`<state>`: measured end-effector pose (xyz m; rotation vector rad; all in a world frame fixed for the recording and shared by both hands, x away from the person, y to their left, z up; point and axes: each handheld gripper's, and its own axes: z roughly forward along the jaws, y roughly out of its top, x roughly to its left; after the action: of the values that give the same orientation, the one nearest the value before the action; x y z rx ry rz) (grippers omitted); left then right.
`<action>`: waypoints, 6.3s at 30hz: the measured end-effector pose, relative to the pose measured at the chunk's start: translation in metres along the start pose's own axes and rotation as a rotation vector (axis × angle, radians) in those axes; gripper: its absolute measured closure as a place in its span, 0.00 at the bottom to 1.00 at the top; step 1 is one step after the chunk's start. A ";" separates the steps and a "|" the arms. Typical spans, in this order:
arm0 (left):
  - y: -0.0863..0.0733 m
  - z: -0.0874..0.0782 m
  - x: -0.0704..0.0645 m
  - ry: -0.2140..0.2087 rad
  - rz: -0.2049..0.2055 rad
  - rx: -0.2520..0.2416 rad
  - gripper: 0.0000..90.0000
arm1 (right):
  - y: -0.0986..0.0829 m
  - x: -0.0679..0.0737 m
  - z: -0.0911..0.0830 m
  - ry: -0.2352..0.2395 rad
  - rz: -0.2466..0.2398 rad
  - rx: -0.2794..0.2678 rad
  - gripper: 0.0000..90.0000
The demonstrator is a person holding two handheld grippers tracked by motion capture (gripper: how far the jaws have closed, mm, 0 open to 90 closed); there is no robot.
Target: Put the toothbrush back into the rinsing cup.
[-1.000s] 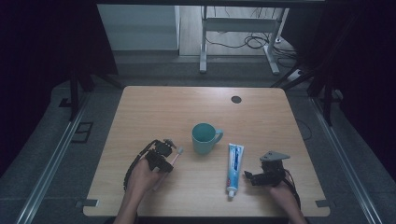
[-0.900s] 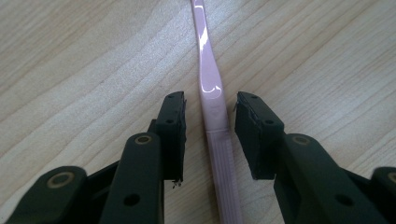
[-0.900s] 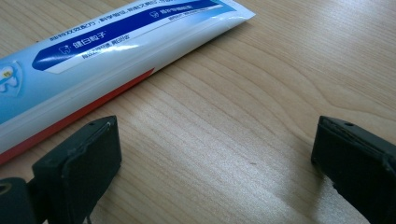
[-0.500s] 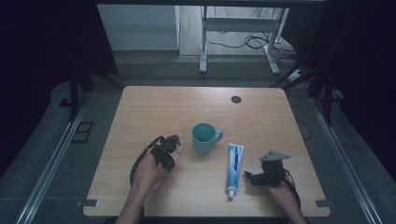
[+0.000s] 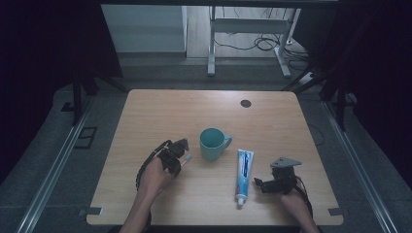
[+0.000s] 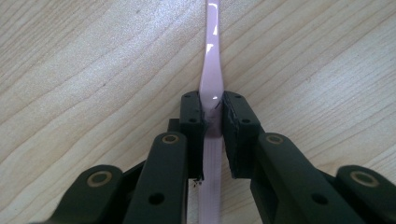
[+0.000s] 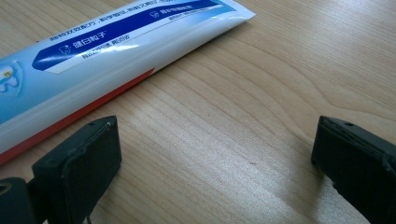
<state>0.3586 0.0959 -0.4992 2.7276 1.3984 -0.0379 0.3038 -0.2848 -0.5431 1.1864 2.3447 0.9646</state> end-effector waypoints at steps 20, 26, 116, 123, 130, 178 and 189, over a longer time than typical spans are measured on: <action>-0.015 -0.035 0.013 -0.046 -0.019 -0.197 0.88 | 0.000 0.000 0.000 -0.001 0.000 -0.001 0.01; -0.020 -0.048 0.017 -0.041 -0.025 -0.263 0.88 | 0.000 0.000 0.000 -0.001 0.001 -0.001 0.01; 0.063 -0.088 -0.030 -0.164 0.089 -1.012 0.88 | 0.000 0.000 0.000 0.000 -0.004 0.000 0.01; 0.060 -0.072 -0.028 -0.164 0.068 -1.009 0.88 | 0.000 0.000 0.000 -0.001 -0.002 -0.001 0.01; 0.059 -0.057 -0.029 -0.168 0.050 -0.992 0.88 | 0.000 0.000 0.000 -0.001 -0.003 0.000 0.01; 0.065 -0.026 -0.033 -0.145 0.032 -0.864 0.70 | 0.000 0.000 0.000 0.000 -0.003 -0.001 0.01; 0.059 -0.037 -0.037 -0.115 0.059 -0.876 0.50 | 0.000 0.000 0.000 -0.001 0.001 -0.001 0.01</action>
<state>0.3848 0.0346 -0.4565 1.9890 0.9699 0.3324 0.3039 -0.2847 -0.5431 1.1870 2.3431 0.9655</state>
